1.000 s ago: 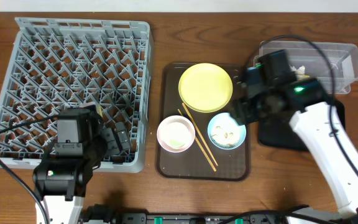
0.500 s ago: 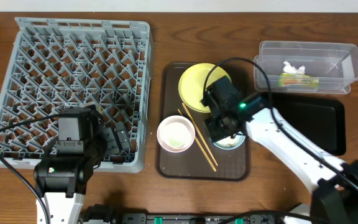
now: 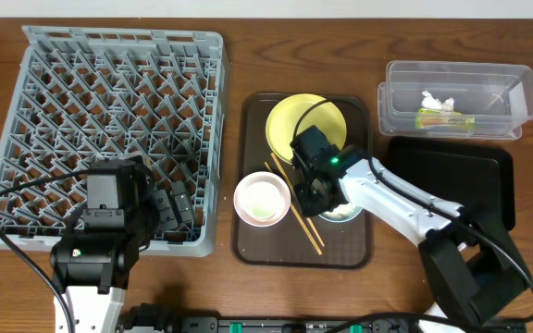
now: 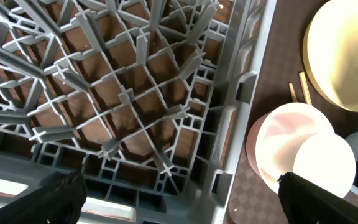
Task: Sort waste into correct bins and load items into the dishwasher
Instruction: 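Grasp the blue bowl with the right gripper and lift it, then tip the blue bowl over the black tray to empty the rice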
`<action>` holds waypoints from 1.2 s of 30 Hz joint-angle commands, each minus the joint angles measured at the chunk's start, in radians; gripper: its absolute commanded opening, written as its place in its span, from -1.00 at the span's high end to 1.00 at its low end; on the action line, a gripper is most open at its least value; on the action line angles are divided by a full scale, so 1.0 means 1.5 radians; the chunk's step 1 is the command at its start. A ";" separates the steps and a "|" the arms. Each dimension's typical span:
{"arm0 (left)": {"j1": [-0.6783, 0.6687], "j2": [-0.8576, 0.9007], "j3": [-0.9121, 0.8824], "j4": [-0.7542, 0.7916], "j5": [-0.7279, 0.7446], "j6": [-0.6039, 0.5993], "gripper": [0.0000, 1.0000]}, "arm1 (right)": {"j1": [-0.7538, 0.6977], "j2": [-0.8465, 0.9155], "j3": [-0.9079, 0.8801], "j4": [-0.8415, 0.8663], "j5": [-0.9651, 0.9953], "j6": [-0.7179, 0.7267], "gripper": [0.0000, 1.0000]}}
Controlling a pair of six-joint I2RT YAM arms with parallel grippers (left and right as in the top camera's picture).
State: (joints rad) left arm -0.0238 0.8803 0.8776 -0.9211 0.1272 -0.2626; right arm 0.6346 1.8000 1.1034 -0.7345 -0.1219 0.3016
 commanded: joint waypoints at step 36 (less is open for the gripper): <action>-0.003 0.001 0.012 -0.004 -0.008 -0.004 -1.00 | -0.493 -0.153 0.048 -0.127 -0.338 -0.172 0.98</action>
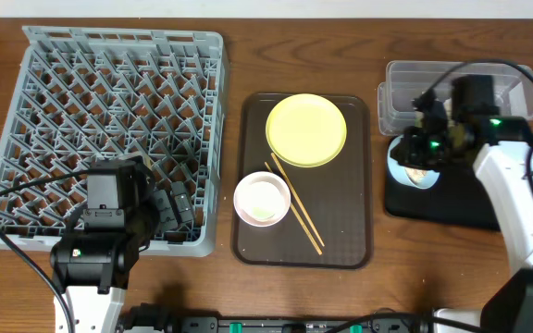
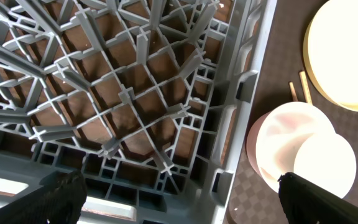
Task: Sort waste into correct bins and load items into the dishwasher
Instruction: 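Tip the blue bowl over the black tray to empty the rice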
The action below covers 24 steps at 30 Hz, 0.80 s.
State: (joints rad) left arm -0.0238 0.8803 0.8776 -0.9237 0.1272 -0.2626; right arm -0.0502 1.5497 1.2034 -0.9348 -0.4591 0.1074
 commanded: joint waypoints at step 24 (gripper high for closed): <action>-0.003 0.001 0.012 -0.002 -0.008 -0.004 -1.00 | -0.282 0.233 -0.072 0.100 -0.633 -0.083 0.98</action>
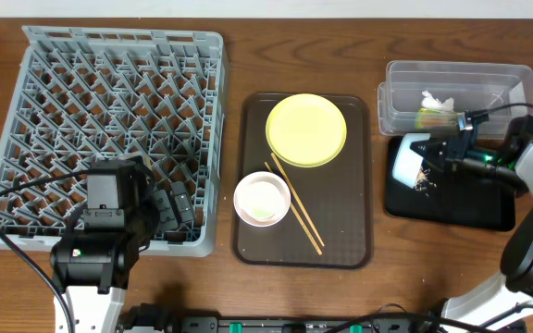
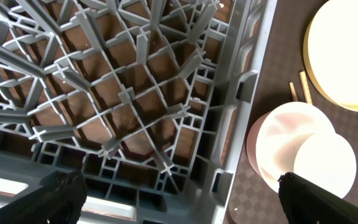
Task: Sort waste into correct bins and load items into the dishwasher
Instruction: 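Tip the blue bowl over the black tray to empty the rice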
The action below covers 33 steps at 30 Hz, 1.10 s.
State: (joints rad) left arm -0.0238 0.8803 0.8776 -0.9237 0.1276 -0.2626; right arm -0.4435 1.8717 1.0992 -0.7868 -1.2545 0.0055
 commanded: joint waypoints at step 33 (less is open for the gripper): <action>-0.003 0.001 0.012 -0.002 -0.008 -0.004 -1.00 | -0.145 0.034 -0.003 -0.052 -0.190 -0.005 0.98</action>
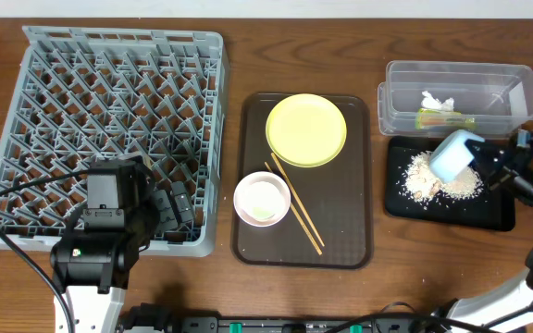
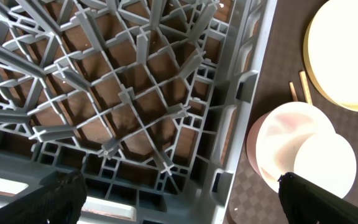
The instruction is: Sort waste into correct bins and load items into the dishwasher
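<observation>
A light blue bowl [image 1: 452,153] hangs tipped on its side over the black bin [image 1: 498,215], with my right gripper [image 1: 477,159] shut on it. A pile of food scraps [image 1: 438,178] lies in that bin. The brown tray [image 1: 248,242] carries a yellow plate [image 1: 305,129], a white bowl [image 1: 263,199] and a pair of chopsticks [image 1: 296,205]. My left gripper [image 1: 169,211] stands open over the near right corner of the grey dish rack [image 1: 109,83], holding nothing. Its dark fingers [image 2: 61,196] frame the rack's edge and the white bowl [image 2: 294,149].
A clear plastic bin [image 1: 456,97] at the back right holds a crumpled tissue and a wrapper. The black bin sits just in front of it. Wooden table [image 1: 239,55] shows between rack, tray and bins.
The food scraps now lie in a pile in the black bin. The right gripper and the tipped blue bowl have moved right, toward the bin's far side. The left arm is unchanged.
My right gripper was at the tray on a bowl of leftovers beside the white bowl. Then it held the bowl over the black bin, then tipped it there. Now the scraps lie in the bin. The left gripper stayed open over the rack.
</observation>
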`<action>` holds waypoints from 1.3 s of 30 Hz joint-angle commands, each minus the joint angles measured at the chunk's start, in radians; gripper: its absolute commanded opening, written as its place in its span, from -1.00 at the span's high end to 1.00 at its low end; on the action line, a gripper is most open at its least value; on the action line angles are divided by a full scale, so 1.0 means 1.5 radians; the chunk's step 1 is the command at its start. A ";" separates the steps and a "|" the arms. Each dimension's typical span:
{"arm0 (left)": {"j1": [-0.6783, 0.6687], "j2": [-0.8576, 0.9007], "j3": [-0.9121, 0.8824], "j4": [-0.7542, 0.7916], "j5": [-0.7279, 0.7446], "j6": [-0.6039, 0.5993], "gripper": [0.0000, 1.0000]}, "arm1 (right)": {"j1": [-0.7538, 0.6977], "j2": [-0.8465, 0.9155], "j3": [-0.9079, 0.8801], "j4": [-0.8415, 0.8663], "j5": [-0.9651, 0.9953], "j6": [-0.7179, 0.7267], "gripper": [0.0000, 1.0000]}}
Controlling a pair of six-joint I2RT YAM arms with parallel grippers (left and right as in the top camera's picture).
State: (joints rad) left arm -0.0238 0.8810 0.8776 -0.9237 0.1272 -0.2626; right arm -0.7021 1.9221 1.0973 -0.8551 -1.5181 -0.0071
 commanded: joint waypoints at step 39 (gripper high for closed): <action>-0.003 0.000 0.012 -0.002 -0.008 -0.004 -1.00 | 0.526 -0.278 0.051 0.061 0.783 -0.040 0.97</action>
State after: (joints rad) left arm -0.0238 0.8810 0.8776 -0.9237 0.1276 -0.2626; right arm -0.0292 1.5230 1.1343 -0.8082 -0.5377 -0.0822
